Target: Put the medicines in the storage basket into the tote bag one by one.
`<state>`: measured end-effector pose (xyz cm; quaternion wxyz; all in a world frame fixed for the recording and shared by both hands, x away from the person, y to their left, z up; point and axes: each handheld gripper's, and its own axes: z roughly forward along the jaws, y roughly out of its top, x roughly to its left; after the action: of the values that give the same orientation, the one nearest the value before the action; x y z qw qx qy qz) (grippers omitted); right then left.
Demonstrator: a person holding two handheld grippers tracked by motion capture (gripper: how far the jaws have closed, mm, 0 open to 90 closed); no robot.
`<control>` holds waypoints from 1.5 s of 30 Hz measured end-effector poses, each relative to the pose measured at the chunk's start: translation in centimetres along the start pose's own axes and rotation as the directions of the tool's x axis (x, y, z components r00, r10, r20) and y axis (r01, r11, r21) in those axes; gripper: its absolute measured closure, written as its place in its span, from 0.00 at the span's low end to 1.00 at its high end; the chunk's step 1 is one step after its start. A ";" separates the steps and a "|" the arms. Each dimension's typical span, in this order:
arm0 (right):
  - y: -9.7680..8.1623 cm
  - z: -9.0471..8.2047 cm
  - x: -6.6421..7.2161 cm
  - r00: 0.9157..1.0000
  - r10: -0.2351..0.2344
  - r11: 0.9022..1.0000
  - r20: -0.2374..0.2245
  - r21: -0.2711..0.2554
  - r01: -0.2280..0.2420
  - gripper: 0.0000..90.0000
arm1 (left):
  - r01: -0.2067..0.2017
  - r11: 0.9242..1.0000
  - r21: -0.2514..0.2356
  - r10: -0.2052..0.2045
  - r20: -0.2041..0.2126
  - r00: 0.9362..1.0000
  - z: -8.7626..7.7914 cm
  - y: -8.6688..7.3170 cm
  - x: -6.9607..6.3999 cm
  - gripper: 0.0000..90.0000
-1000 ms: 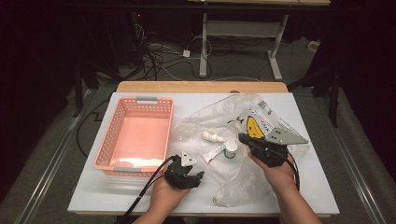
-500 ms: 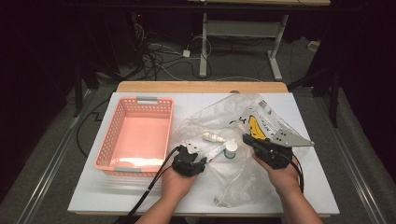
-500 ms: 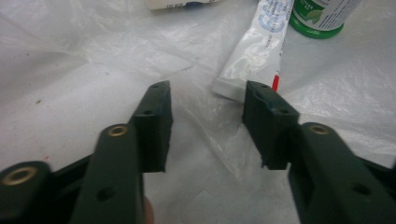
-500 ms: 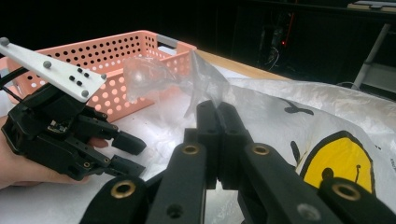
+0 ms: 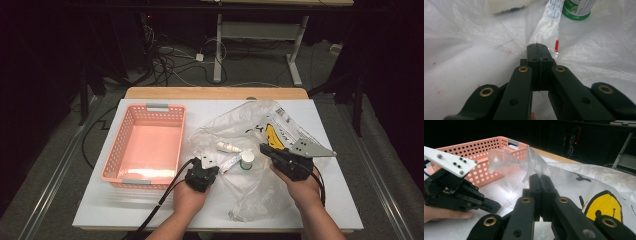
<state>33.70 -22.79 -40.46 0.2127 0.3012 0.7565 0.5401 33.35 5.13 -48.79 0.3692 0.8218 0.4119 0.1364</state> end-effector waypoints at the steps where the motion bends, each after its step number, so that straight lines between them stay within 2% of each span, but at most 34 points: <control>1: 0.0 0.0 0.0 1.000 0.004 1.000 0.002 0.000 -0.004 1.00 | -0.001 1.000 -0.006 0.001 0.001 1.000 -0.2 0.0 0.0 0.99; 6: 0.0 -0.1 -0.2 1.000 0.008 1.000 0.001 -0.002 -0.008 1.00 | 0.019 0.997 -0.077 -0.018 0.009 1.000 -1.7 0.7 0.1 0.99; 10: 0.0 0.0 -0.3 1.000 0.017 1.000 0.000 -0.007 -0.017 1.00 | -0.012 0.995 -0.101 0.013 0.011 1.000 -2.8 1.6 -0.5 0.99; 12: -0.2 0.0 -0.4 1.000 0.021 1.000 0.004 -0.004 -0.021 1.00 | -0.020 0.995 -0.096 0.018 -0.028 0.999 -2.8 1.6 -0.7 0.99; 13: -0.2 0.0 -0.4 1.000 0.023 1.000 0.006 -0.002 -0.023 1.00 | -0.009 0.997 -0.080 0.006 -0.038 0.999 -2.4 1.6 -0.6 0.98; 15: -0.2 0.1 -0.4 1.000 0.023 1.000 0.008 0.002 -0.023 1.00 | 0.034 0.999 -0.011 -0.034 -0.029 0.999 -1.1 1.6 -0.4 0.97; 16: -0.2 0.1 -0.3 1.000 0.015 1.000 0.008 0.003 -0.015 1.00 | 0.045 0.999 0.018 -0.044 -0.045 0.998 -0.5 1.5 -0.2 0.83; 18: -0.1 0.1 -0.2 1.000 0.010 1.000 0.006 0.002 -0.010 1.00 | 0.082 0.995 0.058 -0.078 -0.069 0.995 0.1 1.1 0.2 0.65; 19: 0.0 0.0 -0.1 1.000 0.009 1.000 0.005 0.000 -0.009 1.00 | 0.086 0.993 0.076 -0.080 -0.074 0.994 0.4 0.9 0.3 0.57; 20: 0.0 -0.1 -0.1 1.000 0.005 1.000 0.003 -0.005 -0.005 1.00 | 0.082 0.994 0.069 -0.077 -0.072 0.994 0.4 0.6 0.2 0.50; 21: 0.1 -0.1 0.0 1.000 0.002 1.000 0.000 -0.006 -0.002 1.00 | 0.078 0.995 0.069 -0.075 -0.045 0.996 0.4 0.4 0.2 0.46; 22: 0.0 -0.1 0.0 1.000 0.002 1.000 -0.002 -0.003 -0.002 1.00 | 0.066 0.994 0.084 -0.064 -0.026 0.998 0.5 0.5 0.0 0.36; 24: -0.1 0.0 0.1 1.000 0.005 1.000 -0.006 0.002 -0.005 1.00 | 0.054 0.993 0.101 -0.051 -0.030 0.998 0.8 0.6 -0.6 0.24; 26: -0.2 0.1 0.1 1.000 0.001 1.000 -0.010 0.005 -0.001 1.00 | 0.050 0.994 0.099 -0.048 -0.032 0.998 0.8 0.6 -0.9 0.26; 28: -0.1 0.1 0.3 1.000 -0.003 1.000 -0.011 0.004 0.003 1.00 | 0.029 0.996 0.081 -0.027 -0.019 0.999 0.7 0.3 -1.2 0.36; 30: 0.0 0.2 0.3 1.000 -0.002 1.000 -0.010 0.001 0.002 1.00 | 0.006 0.998 0.066 -0.006 0.005 1.000 0.5 0.2 -1.4 0.50; 31: 0.0 0.2 0.3 1.000 0.001 1.000 -0.009 0.001 -0.001 1.00 | -0.005 0.998 0.060 0.004 0.015 1.000 0.5 0.1 -1.6 0.63; 33: 0.0 0.2 0.3 1.000 -0.004 1.000 -0.008 0.005 0.004 1.00 | -0.006 0.999 0.052 0.004 0.035 0.999 0.5 0.1 -1.7 0.76; 35: -0.1 0.3 0.4 1.000 -0.003 1.000 -0.006 0.011 0.003 1.00 | -0.019 0.999 0.050 0.016 0.052 0.999 0.6 0.1 -1.8 0.96; 38: -0.2 0.3 0.4 1.000 -0.006 1.000 -0.006 0.017 0.006 1.00 | -0.011 0.999 0.047 0.008 0.058 0.998 0.5 0.0 -1.7 0.98; 40: -0.2 0.3 0.5 1.000 -0.004 1.000 -0.006 0.018 0.004 1.00 | 0.010 0.999 0.041 -0.012 0.067 0.998 0.4 0.0 -1.5 0.99; 41: -0.2 0.2 0.5 1.000 0.000 1.000 -0.004 0.017 0.000 1.00 | 0.021 0.999 0.036 -0.023 0.058 0.998 0.3 0.0 -1.4 0.99; 43: -0.3 0.1 0.3 1.000 0.002 1.000 -0.002 0.010 -0.002 1.00 | 0.051 0.999 -0.007 -0.050 0.047 0.998 -0.2 0.0 -1.1 0.99; 45: -0.3 -0.1 0.1 1.000 0.010 1.000 -0.001 0.003 -0.010 1.00 | 0.050 0.998 -0.048 -0.049 0.031 0.998 -1.0 0.3 -0.9 0.99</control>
<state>33.51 -22.84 -40.72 0.2094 0.3051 0.7560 0.5400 32.42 4.79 -47.82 0.3984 0.8042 0.4230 0.1247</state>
